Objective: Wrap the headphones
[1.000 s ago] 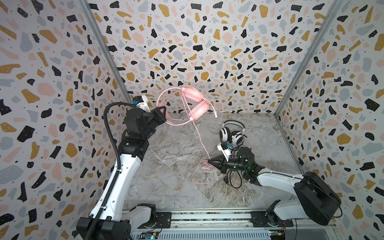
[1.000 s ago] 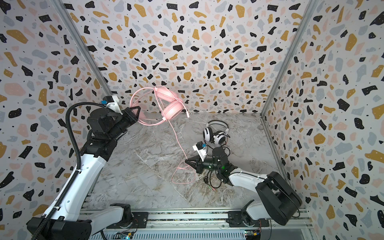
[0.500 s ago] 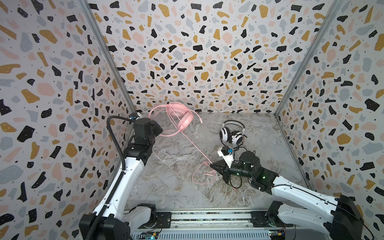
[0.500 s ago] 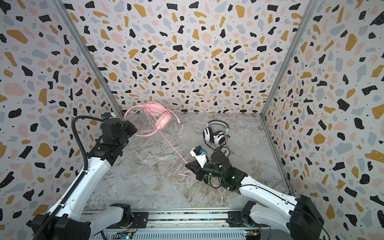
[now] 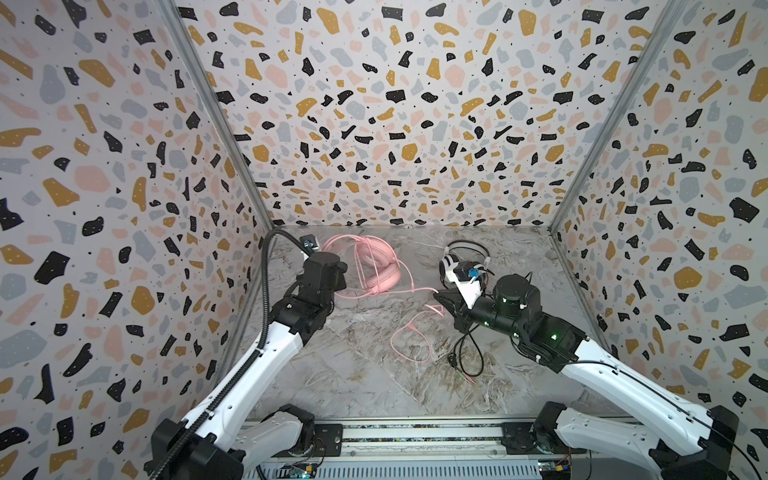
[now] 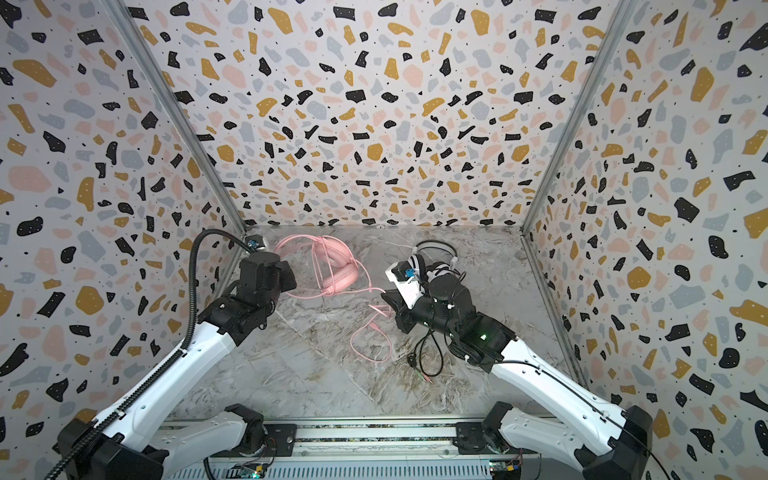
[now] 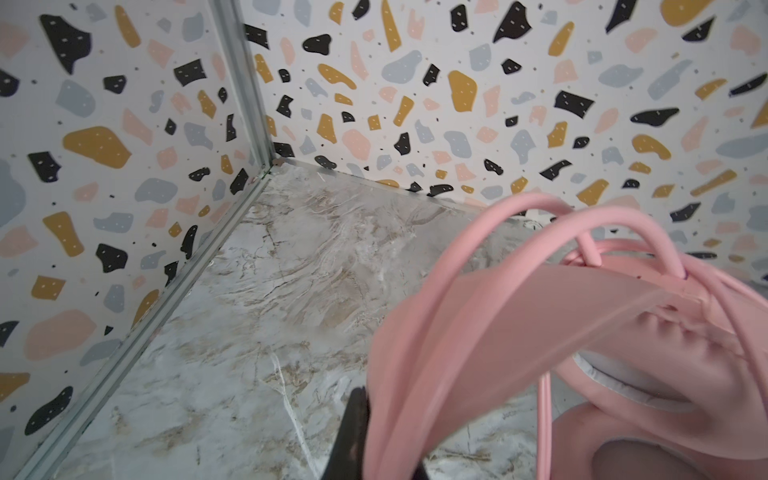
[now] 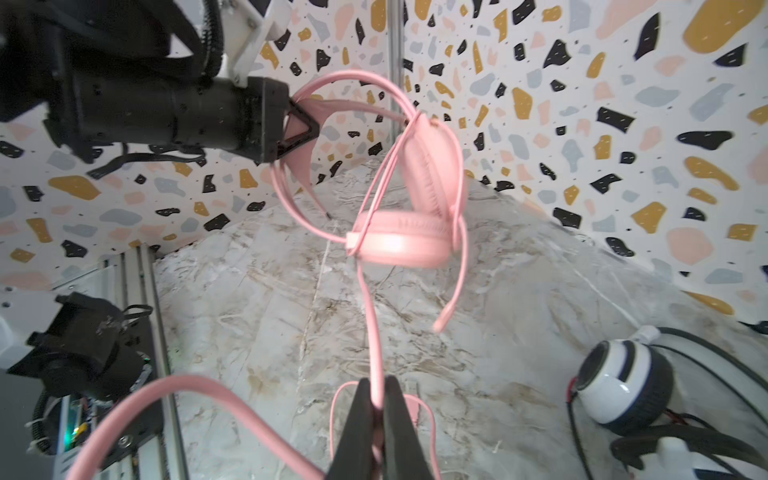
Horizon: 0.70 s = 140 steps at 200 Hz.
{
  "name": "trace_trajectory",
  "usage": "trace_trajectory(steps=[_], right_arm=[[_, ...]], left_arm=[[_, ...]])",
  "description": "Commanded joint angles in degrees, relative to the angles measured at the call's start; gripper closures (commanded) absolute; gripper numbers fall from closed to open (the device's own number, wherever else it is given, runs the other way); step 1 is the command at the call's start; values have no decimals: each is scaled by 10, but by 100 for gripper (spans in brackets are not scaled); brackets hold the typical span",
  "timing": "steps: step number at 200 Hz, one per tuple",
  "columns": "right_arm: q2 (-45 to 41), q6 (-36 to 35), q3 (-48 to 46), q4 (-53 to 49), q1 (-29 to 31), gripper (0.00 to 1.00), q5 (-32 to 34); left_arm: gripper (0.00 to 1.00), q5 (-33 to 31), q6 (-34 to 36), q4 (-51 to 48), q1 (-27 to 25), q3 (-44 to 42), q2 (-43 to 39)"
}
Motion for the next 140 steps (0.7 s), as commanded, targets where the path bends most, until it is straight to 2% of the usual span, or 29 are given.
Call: trace_trajectory(steps=[1, 20, 46, 58, 105, 140], right_arm=[[-7, -30, 44, -21, -22, 100, 13], [4, -40, 72, -30, -45, 100, -1], [20, -55, 91, -31, -69, 100, -20], [30, -59, 95, -30, -81, 100, -25], [58, -70, 98, -25, -105, 100, -5], [80, -62, 90, 3, -115, 100, -30]], left_arm=[[100, 25, 86, -2, -33, 40, 11], [100, 72, 133, -29, -58, 54, 31], [100, 172, 164, -59, -73, 62, 38], [100, 218, 176, -71, -76, 66, 33], [100, 323, 223, -128, -79, 86, 3], [100, 456, 242, -164, -79, 97, 13]])
